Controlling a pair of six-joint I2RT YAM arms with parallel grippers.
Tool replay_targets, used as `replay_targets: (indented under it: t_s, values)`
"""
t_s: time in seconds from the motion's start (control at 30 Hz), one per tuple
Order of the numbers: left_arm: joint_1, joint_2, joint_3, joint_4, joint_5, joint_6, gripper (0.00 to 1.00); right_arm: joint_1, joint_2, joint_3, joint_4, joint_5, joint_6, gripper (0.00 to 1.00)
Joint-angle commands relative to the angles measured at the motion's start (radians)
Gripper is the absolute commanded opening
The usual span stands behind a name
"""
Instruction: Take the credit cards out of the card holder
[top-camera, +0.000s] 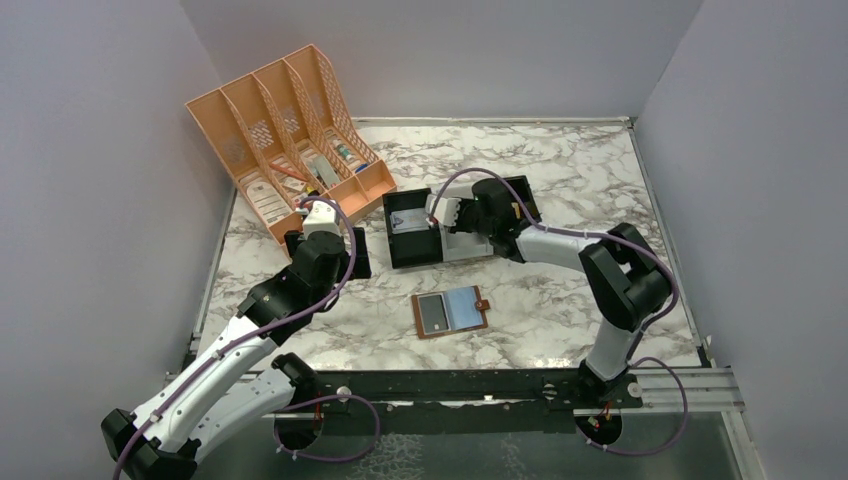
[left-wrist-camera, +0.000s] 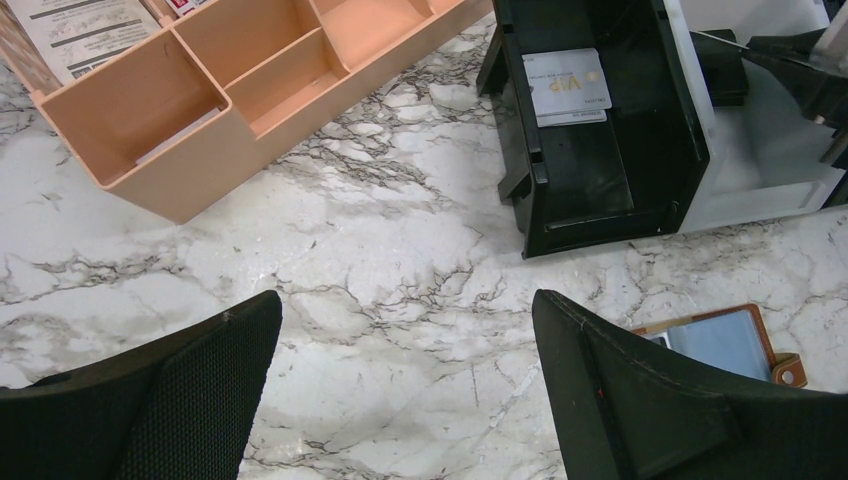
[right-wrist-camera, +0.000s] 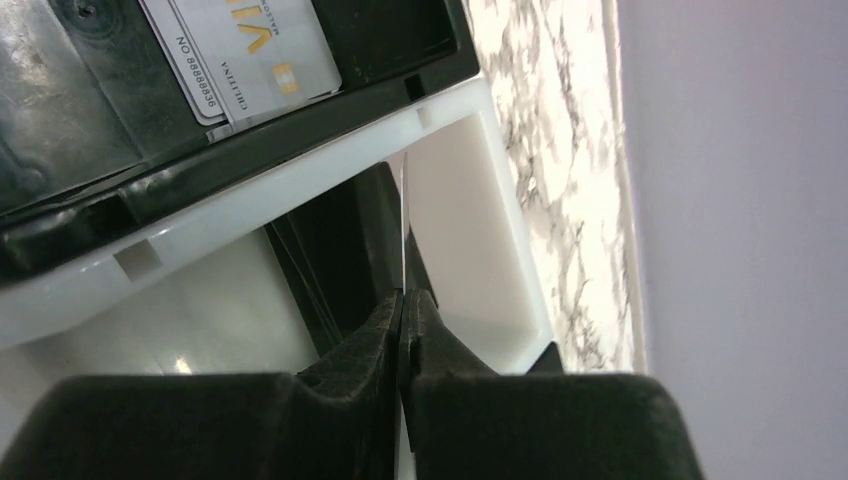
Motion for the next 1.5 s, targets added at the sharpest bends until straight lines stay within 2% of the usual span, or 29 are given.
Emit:
replay_targets:
  t_s: [0.0, 0.13, 0.5, 0.87, 1.07, 1.1, 1.13, 1.17, 1.47]
  values:
    - [-0.001, -0.004, -0.015, 0.001, -0.011, 0.014, 0.99, -0.021, -0.048, 0.013, -0.065, -0.140, -0.116, 0.01]
    - [0.000, -0.005, -0.015, 0.000, -0.011, 0.015, 0.99, -0.040, -0.034, 0.030, -0.097, -0.181, -0.159, 0.01]
    - [0.000, 0.001, -0.015, 0.002, -0.007, 0.017, 0.99, -0.049, 0.053, 0.053, -0.044, -0.130, -0.215, 0.04]
    - [0.000, 0.007, -0.015, 0.001, -0.011, 0.020, 0.99, -0.049, 0.041, 0.076, -0.126, -0.145, -0.180, 0.06]
    - [0.001, 0.014, -0.015, 0.001, -0.004, 0.022, 0.99, -0.049, 0.030, 0.092, -0.186, -0.157, -0.162, 0.12]
    - [0.001, 0.014, -0.015, 0.001, -0.003, 0.022, 0.99, -0.049, 0.030, 0.097, -0.199, -0.162, -0.156, 0.17]
    - [0.000, 0.014, -0.015, 0.002, -0.002, 0.021, 0.99, -0.049, 0.031, 0.103, -0.211, -0.170, -0.153, 0.27]
    - [0.000, 0.015, -0.015, 0.002, -0.001, 0.021, 0.99, -0.050, 0.033, 0.108, -0.219, -0.175, -0.149, 0.29]
    - [0.001, 0.023, -0.015, 0.002, 0.002, 0.021, 0.99, -0.051, 0.008, 0.116, -0.185, -0.150, -0.101, 0.30]
